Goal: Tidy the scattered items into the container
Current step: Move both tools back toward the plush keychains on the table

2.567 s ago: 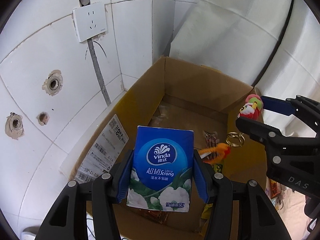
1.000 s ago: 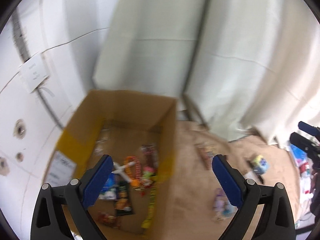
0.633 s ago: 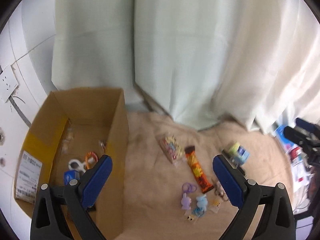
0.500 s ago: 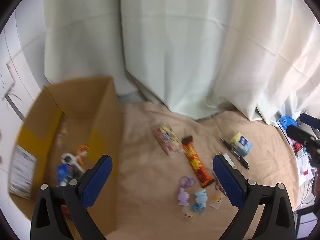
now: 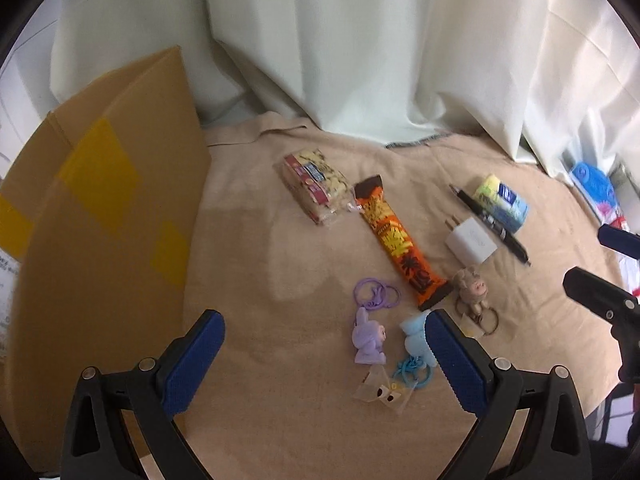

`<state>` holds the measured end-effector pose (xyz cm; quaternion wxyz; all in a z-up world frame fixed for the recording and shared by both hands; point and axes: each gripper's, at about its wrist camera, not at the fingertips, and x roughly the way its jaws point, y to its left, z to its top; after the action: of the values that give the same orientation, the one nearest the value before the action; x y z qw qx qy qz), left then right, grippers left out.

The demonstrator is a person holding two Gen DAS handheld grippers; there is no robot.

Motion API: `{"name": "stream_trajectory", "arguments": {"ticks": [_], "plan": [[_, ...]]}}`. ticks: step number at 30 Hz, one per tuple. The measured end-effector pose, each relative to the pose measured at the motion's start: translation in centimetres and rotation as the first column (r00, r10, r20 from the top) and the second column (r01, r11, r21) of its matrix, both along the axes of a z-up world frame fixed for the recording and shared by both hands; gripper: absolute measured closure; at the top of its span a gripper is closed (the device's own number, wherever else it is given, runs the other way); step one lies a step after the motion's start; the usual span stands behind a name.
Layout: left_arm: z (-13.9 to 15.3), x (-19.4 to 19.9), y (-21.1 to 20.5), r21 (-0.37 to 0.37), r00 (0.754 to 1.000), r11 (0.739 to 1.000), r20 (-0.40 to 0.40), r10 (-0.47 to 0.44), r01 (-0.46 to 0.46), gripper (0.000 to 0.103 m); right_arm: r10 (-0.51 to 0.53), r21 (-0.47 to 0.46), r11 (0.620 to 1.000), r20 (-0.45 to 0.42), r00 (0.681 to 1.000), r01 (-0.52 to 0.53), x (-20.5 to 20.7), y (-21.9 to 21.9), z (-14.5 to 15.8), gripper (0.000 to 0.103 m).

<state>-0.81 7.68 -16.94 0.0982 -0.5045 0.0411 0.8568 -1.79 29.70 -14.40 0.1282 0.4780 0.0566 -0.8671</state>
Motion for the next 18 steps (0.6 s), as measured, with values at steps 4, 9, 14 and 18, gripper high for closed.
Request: {"name": "stream_trajectory", "arguments": {"ticks": [4,9,14,18], "plan": [[-2.0,0.4,0.3,0.040,0.999,0.999,0.007,-0.035,0.035,0.030,0.039,0.003,0.999,0.023,0.999,-0.039,0.5,-0.5,-1.3,0.007],[-4.0,0.2,1.3,0.061,0.996,0.994,0.011,-0.092,0.091,0.034,0.050,-0.034,0.998,0.059,0.997,-0.048,0.7,-0.6,-2.2,0.013],[-5.8,-0.3,2.1,0.035,0.994,0.994,0.029,-0.106,0.105,0.034,0.083,-0.054,0.995,0.081,0.993,-0.079,0.6,-1.3,-3.0,0.020],[-7.3,-0.6,2.2,0.006,0.994,0.996,0.058,-0.092,0.092,0.039,0.118,-0.069,0.991,0.107,0.987,-0.111,0.6,-2.1,-3.7,0.027]]}}
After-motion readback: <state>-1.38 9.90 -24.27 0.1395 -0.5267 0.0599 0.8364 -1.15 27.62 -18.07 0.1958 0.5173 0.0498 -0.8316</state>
